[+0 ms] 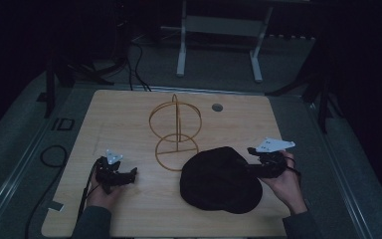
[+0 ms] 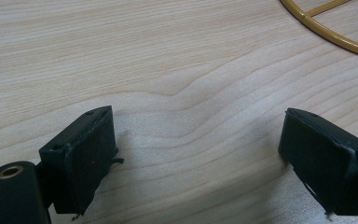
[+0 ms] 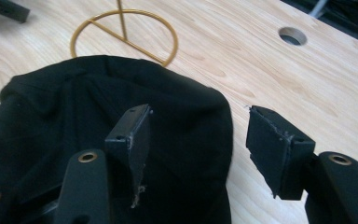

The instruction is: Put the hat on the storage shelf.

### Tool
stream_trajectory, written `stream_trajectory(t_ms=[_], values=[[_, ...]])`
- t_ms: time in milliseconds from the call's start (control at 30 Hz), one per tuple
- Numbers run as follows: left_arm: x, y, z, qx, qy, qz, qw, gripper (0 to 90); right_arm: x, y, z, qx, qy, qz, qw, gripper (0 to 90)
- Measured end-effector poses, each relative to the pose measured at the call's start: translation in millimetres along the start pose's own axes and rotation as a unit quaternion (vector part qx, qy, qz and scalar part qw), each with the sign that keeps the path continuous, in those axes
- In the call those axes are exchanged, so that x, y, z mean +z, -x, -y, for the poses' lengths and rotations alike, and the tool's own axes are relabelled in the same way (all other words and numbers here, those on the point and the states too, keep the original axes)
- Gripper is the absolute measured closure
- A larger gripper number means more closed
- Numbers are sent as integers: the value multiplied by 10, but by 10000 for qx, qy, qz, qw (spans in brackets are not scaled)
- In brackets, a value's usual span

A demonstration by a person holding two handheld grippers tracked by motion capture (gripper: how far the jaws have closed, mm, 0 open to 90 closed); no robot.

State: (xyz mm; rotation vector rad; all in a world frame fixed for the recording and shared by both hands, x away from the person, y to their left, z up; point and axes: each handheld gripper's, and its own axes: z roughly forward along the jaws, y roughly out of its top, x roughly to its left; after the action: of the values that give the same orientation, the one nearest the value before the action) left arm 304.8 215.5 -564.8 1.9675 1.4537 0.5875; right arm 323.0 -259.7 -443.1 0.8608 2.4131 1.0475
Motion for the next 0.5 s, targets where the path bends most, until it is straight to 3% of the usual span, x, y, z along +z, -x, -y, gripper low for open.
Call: stream_trajectory(t_ms=[367, 400, 500], values=[[0, 1, 0, -5, 3, 0, 10000, 108, 92, -135, -289, -429, -247, -291, 9984, 377], [-2, -1, -1, 0, -12, 6, 10000, 108, 146, -176, -361, -576, -381, -360, 9970, 372], [-1, 0, -1, -3, -6, 3, 10000, 108, 213, -225, -419, -692, -541, -443, 9951, 364]])
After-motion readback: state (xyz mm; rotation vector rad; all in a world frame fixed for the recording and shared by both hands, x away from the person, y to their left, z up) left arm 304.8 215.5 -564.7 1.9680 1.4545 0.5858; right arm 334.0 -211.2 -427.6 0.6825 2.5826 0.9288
